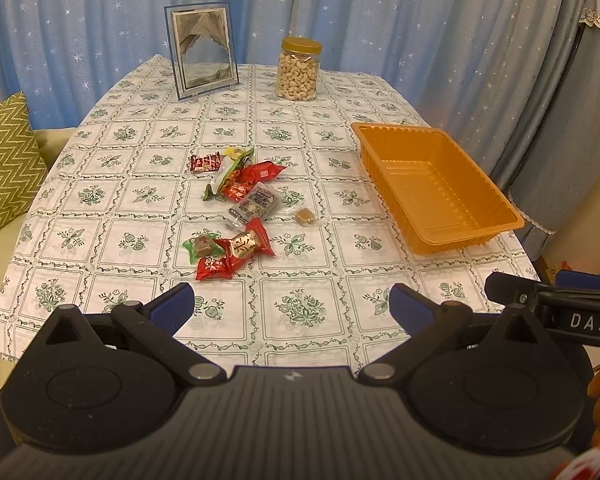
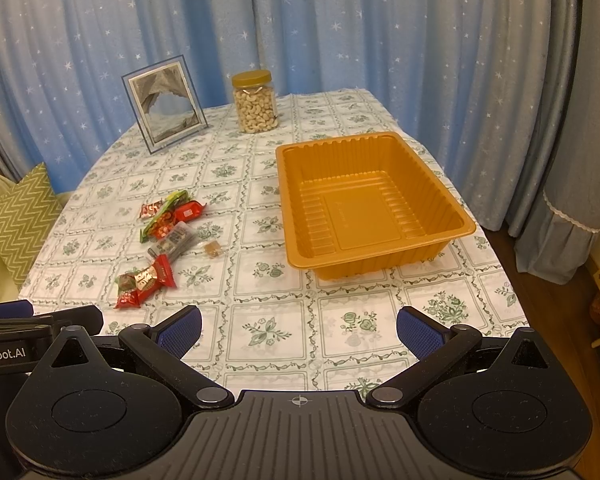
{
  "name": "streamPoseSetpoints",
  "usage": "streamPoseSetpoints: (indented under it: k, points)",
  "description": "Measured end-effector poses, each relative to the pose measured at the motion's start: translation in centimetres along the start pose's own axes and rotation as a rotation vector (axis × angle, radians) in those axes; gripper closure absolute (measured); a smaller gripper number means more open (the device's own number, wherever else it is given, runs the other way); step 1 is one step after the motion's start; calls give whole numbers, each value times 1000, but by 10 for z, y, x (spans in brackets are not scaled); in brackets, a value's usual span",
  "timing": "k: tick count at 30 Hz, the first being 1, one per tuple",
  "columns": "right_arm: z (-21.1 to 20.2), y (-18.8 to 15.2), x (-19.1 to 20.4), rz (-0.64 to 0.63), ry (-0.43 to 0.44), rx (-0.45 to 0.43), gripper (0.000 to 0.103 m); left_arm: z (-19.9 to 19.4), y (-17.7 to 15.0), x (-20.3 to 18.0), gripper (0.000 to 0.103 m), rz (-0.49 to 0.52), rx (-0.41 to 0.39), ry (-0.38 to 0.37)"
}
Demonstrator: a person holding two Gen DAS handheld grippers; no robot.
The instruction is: Organize snacks
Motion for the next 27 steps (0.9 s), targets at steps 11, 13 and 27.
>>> streamPoseSetpoints:
  k: [11,13,27]
  points:
    - [0,0,0,0,1,-1,0,0,0,-1,0,-1,0,-2]
    - [0,0,0,0,0,-1,0,0,0,-1,0,-1,0,-2]
    - [0,0,0,1,1,-1,0,0,0,-1,0,-4,-2,-5]
Point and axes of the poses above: each gripper's, at about its wrist camera, not at the fingertips, and z roughly the way its jaws point, x to its left, y to its top, the point moved 1 cm from there along z, roughly the way its jaws point, and after that the axes turned 4 degrees about -x, right-handed, at the moved point
